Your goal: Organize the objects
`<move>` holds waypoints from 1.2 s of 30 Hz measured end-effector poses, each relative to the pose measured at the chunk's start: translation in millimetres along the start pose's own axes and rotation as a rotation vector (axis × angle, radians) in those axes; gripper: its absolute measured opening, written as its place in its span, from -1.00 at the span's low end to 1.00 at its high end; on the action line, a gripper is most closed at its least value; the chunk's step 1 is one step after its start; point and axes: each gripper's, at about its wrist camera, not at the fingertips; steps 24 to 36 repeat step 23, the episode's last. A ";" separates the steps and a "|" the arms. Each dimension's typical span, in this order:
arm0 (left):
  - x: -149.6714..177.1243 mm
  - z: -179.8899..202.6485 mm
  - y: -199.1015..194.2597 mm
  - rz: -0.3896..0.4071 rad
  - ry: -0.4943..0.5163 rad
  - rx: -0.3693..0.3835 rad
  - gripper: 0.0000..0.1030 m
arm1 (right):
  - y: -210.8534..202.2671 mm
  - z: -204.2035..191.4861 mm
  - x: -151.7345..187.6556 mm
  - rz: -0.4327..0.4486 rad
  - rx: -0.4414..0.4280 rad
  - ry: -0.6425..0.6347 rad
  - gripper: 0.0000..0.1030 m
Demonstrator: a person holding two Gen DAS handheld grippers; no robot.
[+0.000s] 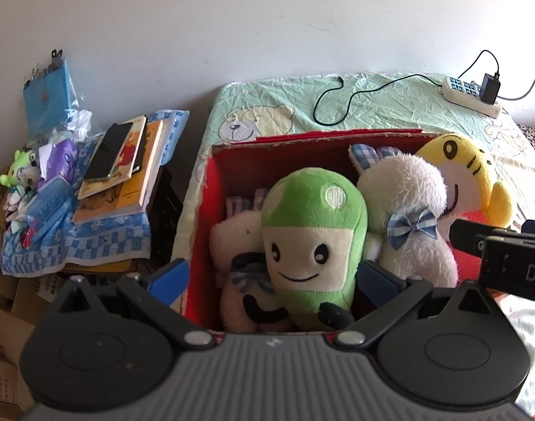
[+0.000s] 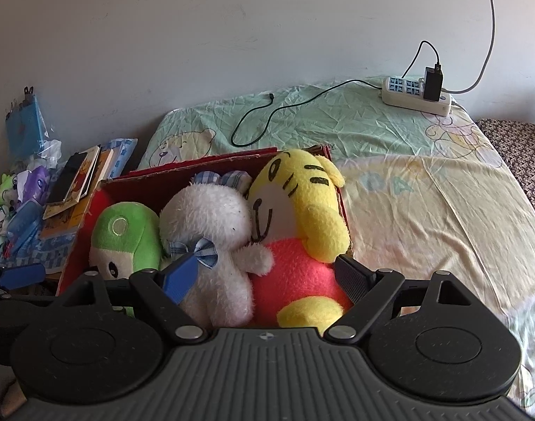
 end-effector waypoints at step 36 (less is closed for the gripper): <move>-3.2 4.3 1.4 0.011 -0.006 -0.016 0.97 | 0.3 9.5 -3.9 0.012 -0.009 0.013 0.69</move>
Point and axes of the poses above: each gripper's, at about its wrist camera, not at the fingertips, and y roughly the way its jaws point, z to its right, x to its underside, and after that the axes turned 9 degrees about -z, right-handed
